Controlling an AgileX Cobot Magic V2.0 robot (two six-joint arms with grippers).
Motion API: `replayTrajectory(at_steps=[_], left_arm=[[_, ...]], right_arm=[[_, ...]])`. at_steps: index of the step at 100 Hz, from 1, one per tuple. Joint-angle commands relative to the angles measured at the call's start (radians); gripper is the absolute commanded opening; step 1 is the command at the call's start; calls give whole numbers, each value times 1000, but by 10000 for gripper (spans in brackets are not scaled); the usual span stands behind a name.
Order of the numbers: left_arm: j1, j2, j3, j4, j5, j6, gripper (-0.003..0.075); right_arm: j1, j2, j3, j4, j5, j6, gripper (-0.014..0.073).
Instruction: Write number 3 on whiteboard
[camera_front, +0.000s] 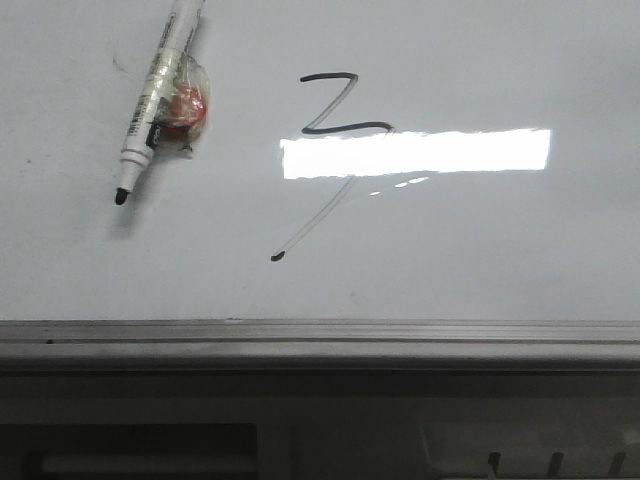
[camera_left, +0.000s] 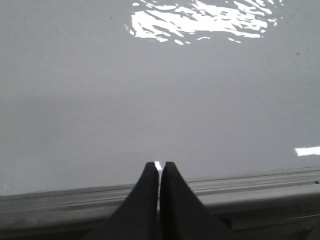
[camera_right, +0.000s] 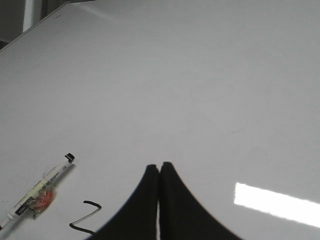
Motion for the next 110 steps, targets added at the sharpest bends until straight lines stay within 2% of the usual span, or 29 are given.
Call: replayTrajectory(at_steps=[1,50,62,68,77,83,87,97,103,110], left_arm=[[5,-23,9,-16,-38,-11,-21],[5,-23,9,-16,-38,-11,-21],[5,-23,9,-16,-38,-11,-21],[5,-23,9,-16,-38,-11,-21],[5,-23,9,-16,-38,-11,-21],[5,-23,9,-16,-38,-11,-21],[5,-23,9,-16,-38,-11,-21],[5,-23,9,-16,-38,-11,-21],[5,-23,9,-16,-38,-11,-21],[5,-23,9,-16,-38,-11,-21]], right_arm=[[-4,9,-25,-6,-69,-6,-61],[-4,9,-23,-6,-74,-6,-61],[-4,9,33,-20,-208,-6,-61],[-12,9,66,-131,-262,5,-65],[-63,11,130,-328,-329,214,-69],[-146,11,169,-423,-315,392,-69],[-216,11,193,-495,-265,501,-69],[-374,11,229,-735,-72,865,-69],[-439,9,261,-868,-21,971,-69],[-475,-15,282,-871,25,971,-69]])
